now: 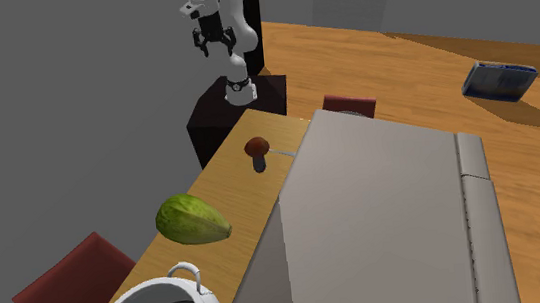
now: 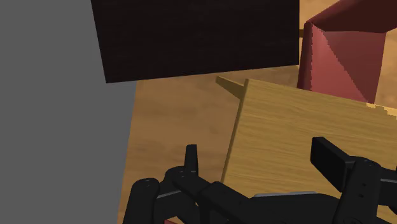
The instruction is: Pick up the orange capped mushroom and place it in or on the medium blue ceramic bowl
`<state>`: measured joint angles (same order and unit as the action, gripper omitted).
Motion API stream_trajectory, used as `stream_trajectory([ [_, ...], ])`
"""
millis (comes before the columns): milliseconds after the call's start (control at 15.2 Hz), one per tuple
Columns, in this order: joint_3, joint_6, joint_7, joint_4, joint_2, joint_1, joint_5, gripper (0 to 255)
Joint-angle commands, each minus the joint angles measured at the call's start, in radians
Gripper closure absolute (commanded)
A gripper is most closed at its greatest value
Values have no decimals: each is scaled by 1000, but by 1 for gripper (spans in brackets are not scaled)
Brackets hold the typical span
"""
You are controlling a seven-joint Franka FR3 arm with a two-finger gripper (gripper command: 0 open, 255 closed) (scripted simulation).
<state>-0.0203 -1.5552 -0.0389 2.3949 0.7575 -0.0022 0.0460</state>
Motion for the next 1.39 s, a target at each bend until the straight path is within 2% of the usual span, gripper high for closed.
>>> stream_trajectory([
  [0,0,0,0,0,0,0,0,0],
  [660,-66,-200,-221,-149,-348,-1,164,0],
  [1320,-91,-334,-398,-408,-713,1,281,0],
])
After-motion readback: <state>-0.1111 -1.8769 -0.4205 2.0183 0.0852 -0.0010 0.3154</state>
